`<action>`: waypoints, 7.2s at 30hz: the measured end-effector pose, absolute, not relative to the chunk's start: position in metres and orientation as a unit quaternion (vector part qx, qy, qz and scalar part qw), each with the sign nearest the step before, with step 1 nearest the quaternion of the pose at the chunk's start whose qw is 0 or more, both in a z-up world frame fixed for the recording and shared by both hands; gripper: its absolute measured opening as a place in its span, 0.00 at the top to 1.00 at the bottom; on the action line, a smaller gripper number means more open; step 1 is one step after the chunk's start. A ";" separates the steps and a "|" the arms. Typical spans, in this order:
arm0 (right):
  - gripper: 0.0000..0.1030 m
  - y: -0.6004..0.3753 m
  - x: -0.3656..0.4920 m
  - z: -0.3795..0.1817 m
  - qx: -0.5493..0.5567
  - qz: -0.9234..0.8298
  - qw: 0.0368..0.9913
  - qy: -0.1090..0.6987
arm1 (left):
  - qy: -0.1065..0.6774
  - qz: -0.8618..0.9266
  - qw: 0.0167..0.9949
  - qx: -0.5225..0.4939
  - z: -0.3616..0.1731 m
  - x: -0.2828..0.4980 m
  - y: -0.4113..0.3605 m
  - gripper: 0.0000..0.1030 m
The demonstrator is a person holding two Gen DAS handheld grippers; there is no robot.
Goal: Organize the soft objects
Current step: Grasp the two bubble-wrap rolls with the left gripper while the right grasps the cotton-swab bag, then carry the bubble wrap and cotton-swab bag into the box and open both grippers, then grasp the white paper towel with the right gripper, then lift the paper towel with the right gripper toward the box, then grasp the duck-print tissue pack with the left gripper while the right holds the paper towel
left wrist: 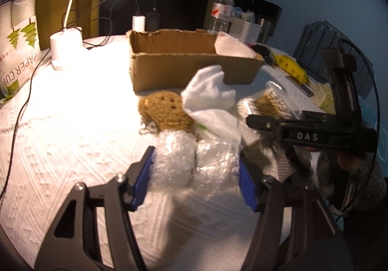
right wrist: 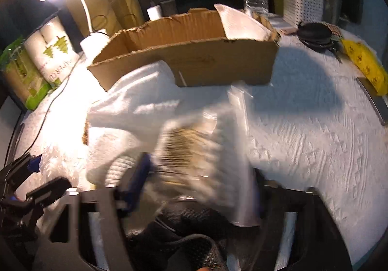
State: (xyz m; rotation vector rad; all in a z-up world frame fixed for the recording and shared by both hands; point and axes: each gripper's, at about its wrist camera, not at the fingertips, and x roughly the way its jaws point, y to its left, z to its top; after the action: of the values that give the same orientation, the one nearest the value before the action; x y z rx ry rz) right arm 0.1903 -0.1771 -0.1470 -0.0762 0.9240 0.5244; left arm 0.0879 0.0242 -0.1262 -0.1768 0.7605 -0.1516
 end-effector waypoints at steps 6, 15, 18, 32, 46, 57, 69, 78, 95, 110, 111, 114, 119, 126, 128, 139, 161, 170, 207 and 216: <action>0.46 -0.173 0.189 -0.140 -0.051 0.254 0.865 0.430 | 0.353 -0.064 0.930 -0.080 -0.112 0.094 0.033 0.39; 0.46 -0.186 0.191 -0.112 -0.041 0.243 0.883 0.399 | 0.329 -0.050 0.941 -0.068 -0.091 0.109 0.038 0.38; 0.46 -0.192 0.193 -0.102 -0.038 0.242 0.889 0.388 | 0.321 -0.047 0.944 -0.064 -0.083 0.114 0.039 0.38; 0.46 -0.201 0.224 -0.069 -0.031 0.249 0.903 0.349 | 0.287 -0.032 0.956 -0.044 -0.048 0.156 0.042 0.38; 0.46 -0.197 0.262 -0.057 -0.026 0.267 0.906 0.328 | 0.285 -0.030 0.957 -0.041 -0.044 0.201 0.041 0.38; 0.46 -0.187 0.294 -0.064 -0.024 0.281 0.899 0.335 | 0.300 -0.039 0.952 -0.050 -0.055 0.238 0.036 0.38; 0.45 -0.173 0.321 -0.076 -0.027 0.291 0.892 0.345 | 0.327 -0.050 0.941 -0.071 -0.073 0.268 0.036 0.29; 0.29 -0.172 0.322 -0.075 -0.026 0.286 0.895 0.341 | 0.323 -0.050 0.942 -0.072 -0.070 0.264 0.036 0.19; 0.29 -0.177 0.263 -0.047 -0.041 0.280 0.907 0.313 | 0.287 -0.052 0.954 -0.064 -0.042 0.204 0.032 0.19; 0.29 -0.176 0.212 -0.051 -0.050 0.280 0.905 0.316 | 0.281 -0.053 0.956 -0.070 -0.045 0.155 0.030 0.19; 0.29 -0.176 0.210 -0.054 -0.051 0.281 0.904 0.319 | 0.282 -0.053 0.955 -0.070 -0.046 0.153 0.030 0.19; 0.29 -0.173 0.204 -0.062 -0.053 0.284 0.900 0.327 | 0.286 -0.050 0.954 -0.074 -0.052 0.145 0.033 0.19; 0.29 -0.161 0.195 -0.079 -0.062 0.294 0.890 0.344 | 0.292 -0.043 0.952 -0.083 -0.063 0.134 0.041 0.19; 0.29 -0.133 0.185 -0.103 -0.081 0.312 0.871 0.371 | 0.306 -0.032 0.946 -0.100 -0.086 0.122 0.059 0.19; 0.29 -0.124 0.184 -0.110 -0.088 0.318 0.864 0.380 | 0.310 -0.028 0.945 -0.104 -0.092 0.119 0.065 0.19; 0.30 -0.091 0.184 -0.142 -0.113 0.329 0.839 0.418 | 0.326 -0.015 0.938 -0.119 -0.112 0.109 0.083 0.19; 0.39 -0.140 0.193 -0.126 -0.063 0.324 0.855 0.401 | 0.338 -0.034 0.936 -0.093 -0.108 0.124 0.042 0.19; 0.29 -0.128 0.219 -0.128 -0.079 0.318 0.858 0.397 | 0.347 -0.033 0.932 -0.094 -0.114 0.135 0.047 0.19; 0.90 -0.256 0.217 -0.110 0.007 0.307 0.883 0.353 | 0.447 -0.069 0.892 0.022 -0.149 0.185 -0.082 0.45; 0.90 -0.256 0.213 -0.098 0.001 0.321 0.885 0.336 | 0.433 -0.081 0.898 0.012 -0.140 0.182 -0.083 0.51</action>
State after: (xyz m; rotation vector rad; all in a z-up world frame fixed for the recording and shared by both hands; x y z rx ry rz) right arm 0.2132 -0.2561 -0.0978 0.0020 0.6983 0.6682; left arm 0.1825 -0.0825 -0.1401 0.0250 0.8963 -0.1683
